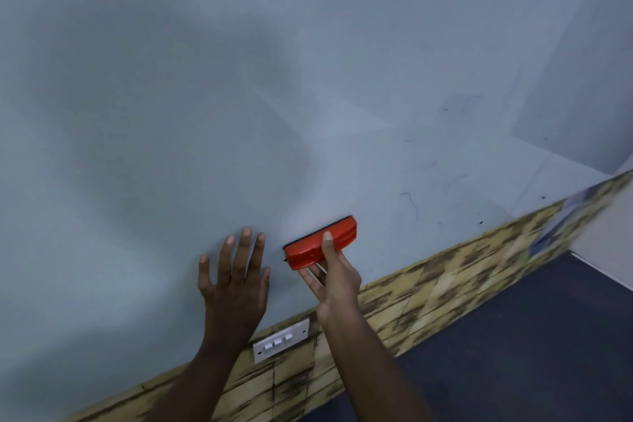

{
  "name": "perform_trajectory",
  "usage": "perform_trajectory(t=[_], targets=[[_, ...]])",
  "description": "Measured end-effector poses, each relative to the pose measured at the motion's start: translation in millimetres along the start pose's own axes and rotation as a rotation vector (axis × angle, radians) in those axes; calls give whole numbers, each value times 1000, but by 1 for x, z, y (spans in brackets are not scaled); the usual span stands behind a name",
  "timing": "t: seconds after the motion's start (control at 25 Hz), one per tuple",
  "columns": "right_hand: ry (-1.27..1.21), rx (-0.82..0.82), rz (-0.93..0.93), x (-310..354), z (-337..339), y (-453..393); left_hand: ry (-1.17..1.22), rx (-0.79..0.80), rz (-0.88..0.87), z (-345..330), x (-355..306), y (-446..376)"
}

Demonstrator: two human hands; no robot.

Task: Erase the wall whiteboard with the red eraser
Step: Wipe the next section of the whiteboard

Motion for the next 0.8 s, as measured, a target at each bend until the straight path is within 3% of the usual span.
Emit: perform_trajectory(t=[0.12, 0.2, 0.32, 0.48, 0.68, 0.8], targets=[[30, -37, 79, 10, 9, -9, 65, -36, 66, 10, -11, -15], [31, -63, 81, 18, 22, -24, 86, -26, -11, 10, -21, -34], [-11, -74, -17, 25, 54, -58, 98, -30, -74, 3, -45, -62], [-65, -58, -164, 35, 104, -109, 52, -22, -35, -18, -95, -95], [-124, -78, -358, 46, 166, -167, 51, 9, 169, -52, -140, -109], [-168, -74, -434, 53, 194, -196, 48, -4, 203, -64, -149, -107]])
Point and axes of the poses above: each hand's wrist, its own y-axis away from the middle knuckle, its own z-axis out of the back of the hand, x = y × z, the point moved 5 cm from there along -y, towards the middle knuckle, and after that the axes turned 15 degrees about -z, right-handed, at the moved point
